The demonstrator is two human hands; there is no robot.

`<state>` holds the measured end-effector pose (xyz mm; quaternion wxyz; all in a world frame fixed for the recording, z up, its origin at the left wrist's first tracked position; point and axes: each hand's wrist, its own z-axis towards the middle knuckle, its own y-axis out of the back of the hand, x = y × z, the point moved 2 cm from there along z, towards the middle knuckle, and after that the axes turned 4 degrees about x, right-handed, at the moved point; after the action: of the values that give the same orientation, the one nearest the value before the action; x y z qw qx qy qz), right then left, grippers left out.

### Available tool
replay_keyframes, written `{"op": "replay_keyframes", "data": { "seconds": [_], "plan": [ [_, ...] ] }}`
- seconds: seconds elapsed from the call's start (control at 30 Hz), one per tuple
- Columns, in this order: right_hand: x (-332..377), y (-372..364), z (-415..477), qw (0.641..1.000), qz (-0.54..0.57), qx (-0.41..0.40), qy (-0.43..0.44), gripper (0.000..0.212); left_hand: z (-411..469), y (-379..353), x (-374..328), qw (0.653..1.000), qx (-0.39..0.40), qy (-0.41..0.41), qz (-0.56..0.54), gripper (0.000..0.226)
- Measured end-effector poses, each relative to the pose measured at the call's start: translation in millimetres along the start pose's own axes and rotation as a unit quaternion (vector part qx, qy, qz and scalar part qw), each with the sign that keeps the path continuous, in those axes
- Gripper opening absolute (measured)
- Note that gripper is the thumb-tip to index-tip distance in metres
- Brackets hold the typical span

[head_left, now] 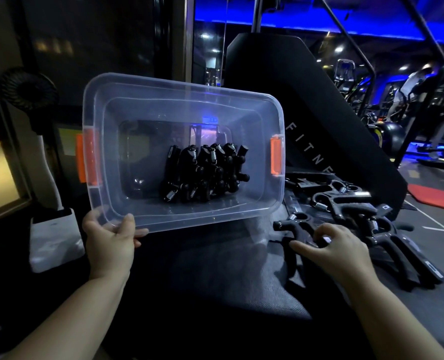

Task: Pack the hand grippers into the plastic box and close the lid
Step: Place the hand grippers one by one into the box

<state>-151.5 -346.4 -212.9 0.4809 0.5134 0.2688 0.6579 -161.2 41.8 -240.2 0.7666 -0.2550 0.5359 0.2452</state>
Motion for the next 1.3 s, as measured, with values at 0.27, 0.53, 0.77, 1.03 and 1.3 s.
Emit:
{"op": "replay_keyframes", "data": {
  "seconds": [0.27, 0.53, 0.77, 1.03, 1.3],
  "plan": [
    [10.1, -7.8, 3.1, 0.996, -0.016, 0.080, 0.038, 0.037, -1.9, -0.8, -3.3, 1.000, 0.002, 0.003, 0.001, 0.044],
    [40.3, -28.9, 25.9, 0.989, -0.053, 0.135, -0.008, 0.070, -2.3, -0.5, -3.3, 1.000, 0.003, 0.004, 0.000, 0.044],
    [49.3, -32.6, 38.0, 0.976, -0.092, 0.194, -0.036, 0.066, -0.6, 0.1, -0.8, 1.000, 0.009, 0.003, 0.000, 0.046],
    [44.1, -29.1, 26.4, 0.968, -0.096, 0.230, 0.017, 0.061, 0.0, 0.0, 0.8, 1.000, 0.009, 0.002, -0.003, 0.046],
    [55.9, -40.6, 21.7, 0.973, -0.125, 0.196, -0.011, 0.082, -0.1, -0.3, 1.2, 1.000, 0.008, 0.001, -0.013, 0.045]
  ]
}}
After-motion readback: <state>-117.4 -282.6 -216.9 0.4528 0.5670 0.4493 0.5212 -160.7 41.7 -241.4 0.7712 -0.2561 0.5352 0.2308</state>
